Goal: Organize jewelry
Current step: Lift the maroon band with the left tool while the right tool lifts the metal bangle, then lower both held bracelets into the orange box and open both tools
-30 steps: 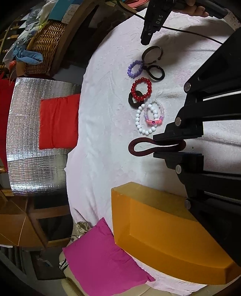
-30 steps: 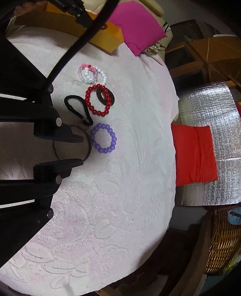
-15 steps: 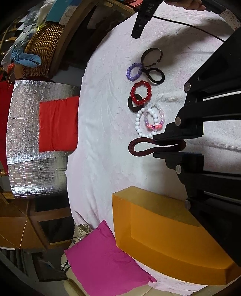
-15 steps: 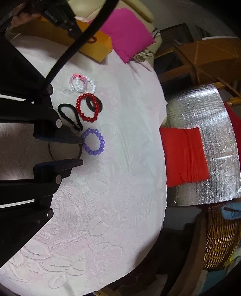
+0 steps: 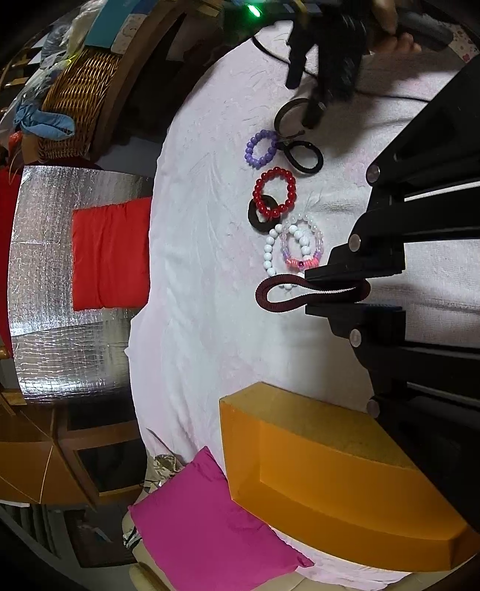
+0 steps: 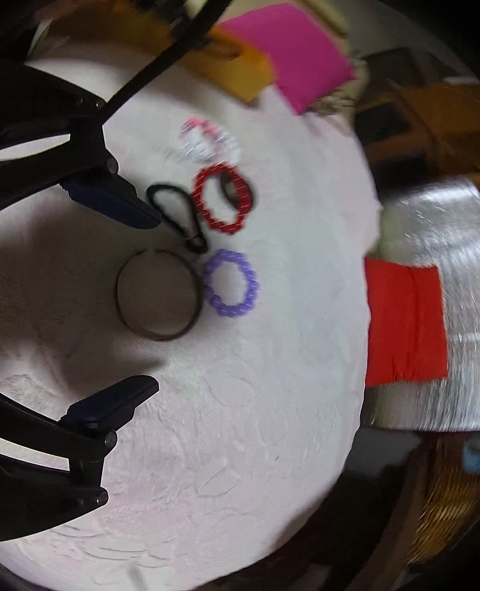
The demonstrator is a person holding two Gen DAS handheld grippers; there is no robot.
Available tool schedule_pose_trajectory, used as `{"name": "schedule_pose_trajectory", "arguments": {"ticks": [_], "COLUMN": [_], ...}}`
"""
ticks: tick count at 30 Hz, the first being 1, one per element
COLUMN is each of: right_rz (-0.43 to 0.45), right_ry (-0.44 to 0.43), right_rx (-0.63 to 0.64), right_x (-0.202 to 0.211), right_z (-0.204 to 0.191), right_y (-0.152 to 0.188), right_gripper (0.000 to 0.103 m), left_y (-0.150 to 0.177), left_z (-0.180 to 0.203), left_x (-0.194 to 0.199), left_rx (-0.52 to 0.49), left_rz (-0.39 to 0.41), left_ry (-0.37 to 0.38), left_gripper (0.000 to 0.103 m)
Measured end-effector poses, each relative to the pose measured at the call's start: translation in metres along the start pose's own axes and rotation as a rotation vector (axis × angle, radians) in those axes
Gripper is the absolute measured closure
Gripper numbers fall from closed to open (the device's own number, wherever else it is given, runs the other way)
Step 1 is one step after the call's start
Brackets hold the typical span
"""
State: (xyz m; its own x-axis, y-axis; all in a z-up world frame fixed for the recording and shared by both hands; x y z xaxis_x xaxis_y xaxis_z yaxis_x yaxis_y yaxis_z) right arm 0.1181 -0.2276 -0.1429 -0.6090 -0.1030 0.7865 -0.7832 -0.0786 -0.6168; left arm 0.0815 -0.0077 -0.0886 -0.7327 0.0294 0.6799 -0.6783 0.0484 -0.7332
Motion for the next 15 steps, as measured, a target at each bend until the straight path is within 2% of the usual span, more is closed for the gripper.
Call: {"name": "schedule_pose_trajectory", "arguments": {"ticks": [2,4,11,15], "right_rz": [-0.029,0.020,0.049,0.128], "right_ry": [0.051,0.046,0.027,-0.063], "right_rx": [0.031,0.023,0.014,-0.009], "right_x": [-0.018,-0.016,0.010,0.050], "right_z": [-0.001,-0.001,-0.006,-0.020], "right_y": [0.005,0.002,-0.008,-0.018], "right_gripper": [0.022,0.038,0.040,0.040], "left_y": [0.000,0.000,-0.003,-0.006], "left_z": [-0.002,-0.004,-0.020,-0.033], "left_x": [0.001,0.002,0.014,0.029], "left_rx": [0.002,0.004,0.043,0.069], "left_rz": [0.003,0.004,0.035,0.075], "left_ry": [0.004,0.001,0.001,-0.015], "left_gripper": [0.092,0.092,0.092,0.091]}}
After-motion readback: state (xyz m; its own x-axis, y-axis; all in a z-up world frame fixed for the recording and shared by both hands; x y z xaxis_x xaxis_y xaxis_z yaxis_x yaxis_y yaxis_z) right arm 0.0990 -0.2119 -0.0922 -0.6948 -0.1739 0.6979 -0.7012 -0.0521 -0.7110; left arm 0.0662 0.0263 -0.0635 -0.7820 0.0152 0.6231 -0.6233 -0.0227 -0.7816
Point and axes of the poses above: each gripper's, at about its wrist camera, not at the fingertips, and x roughly against the way its jaws point, z to its right, y to its underside, the point moved 6 cm from there along -x, roughly the way its jaws point, and after that the axes turned 1 degree about x, right-handed, at the moved point
